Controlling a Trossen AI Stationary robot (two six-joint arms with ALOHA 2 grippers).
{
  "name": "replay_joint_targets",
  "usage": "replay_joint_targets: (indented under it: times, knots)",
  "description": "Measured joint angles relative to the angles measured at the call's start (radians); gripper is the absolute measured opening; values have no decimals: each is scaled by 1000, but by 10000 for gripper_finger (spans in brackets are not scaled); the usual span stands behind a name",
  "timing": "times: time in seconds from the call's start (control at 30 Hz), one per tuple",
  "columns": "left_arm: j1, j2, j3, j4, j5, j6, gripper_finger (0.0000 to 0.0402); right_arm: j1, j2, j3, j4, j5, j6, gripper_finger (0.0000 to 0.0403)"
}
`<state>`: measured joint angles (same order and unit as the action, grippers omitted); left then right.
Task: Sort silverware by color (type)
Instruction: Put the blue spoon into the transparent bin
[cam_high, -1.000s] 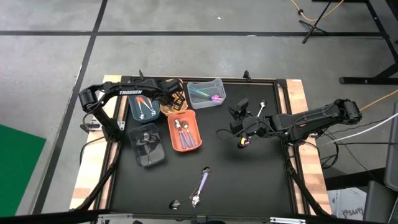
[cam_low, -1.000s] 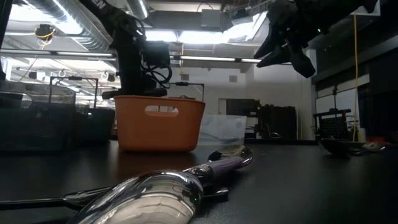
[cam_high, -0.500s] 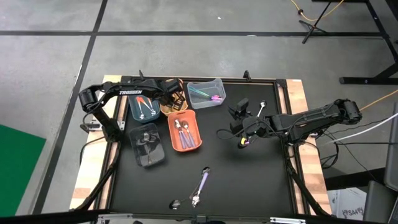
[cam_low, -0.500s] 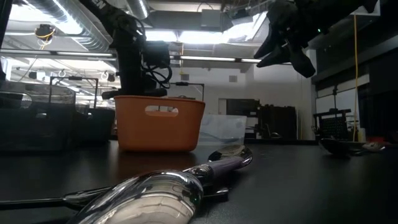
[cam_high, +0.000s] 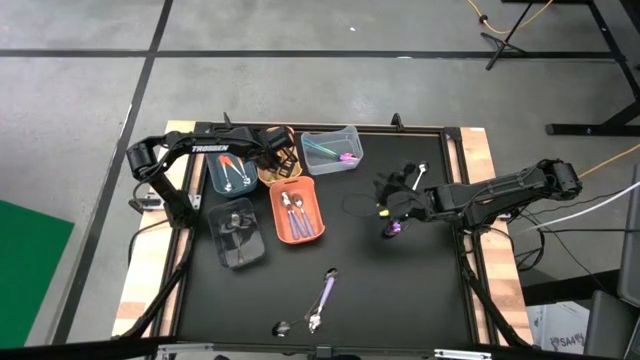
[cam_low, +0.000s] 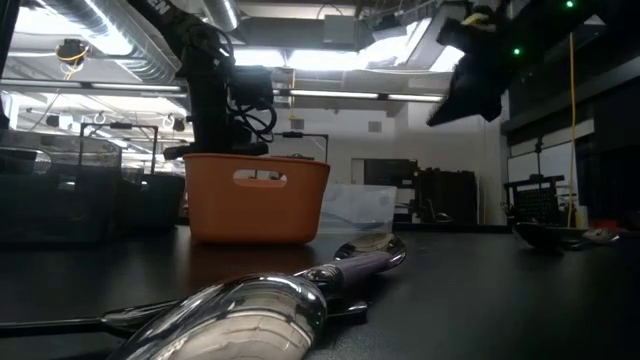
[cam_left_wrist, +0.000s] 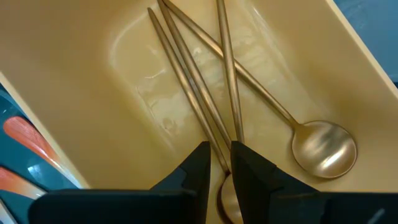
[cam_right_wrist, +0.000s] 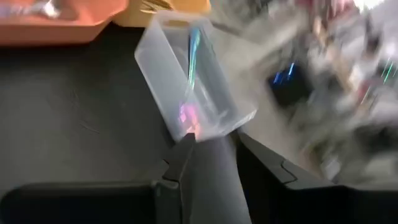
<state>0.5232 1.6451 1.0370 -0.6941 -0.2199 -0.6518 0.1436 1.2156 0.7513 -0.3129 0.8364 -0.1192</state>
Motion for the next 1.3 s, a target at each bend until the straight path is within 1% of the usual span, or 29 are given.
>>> replay_joint_targets:
  times: [0.13, 0.27, 0.37, 0.47, 0.67, 0.83, 0.93, 1.0, 1.2, 1.3]
  knots:
    - [-1, 0, 0, 0, 0, 0, 57, 0, 0, 0, -170, -7, 491, 108]
    - [-1, 0, 0, 0, 0, 0, 57, 0, 0, 0, -335, -84, 919, 108]
    - [-1, 0, 0, 0, 0, 0, 57, 0, 0, 0, -417, -173, 1154, 108]
    - [-1, 0, 0, 0, 0, 0, 57, 0, 0, 0, -464, -260, 1331, 108]
    - [-1, 0, 0, 0, 0, 0, 57, 0, 0, 0, -544, -442, 1621, 108]
    - [-1, 1, 0, 0, 0, 0, 57, 0, 0, 0, -665, -573, 1825, 108]
    - [-3, 1, 0, 0, 0, 1, 57, 0, 0, 0, -718, -598, 1939, 108]
    - [-3, 1, 0, 0, 0, 8, 57, 0, 0, 0, -721, -598, 1997, 108]
    - [-9, 1, 0, 0, 0, 8, 57, 0, 17, 0, -717, -602, 2076, 108]
    - [-22, 1, 0, 0, 0, 8, 57, 0, 45, 0, -696, -595, 2090, 108]
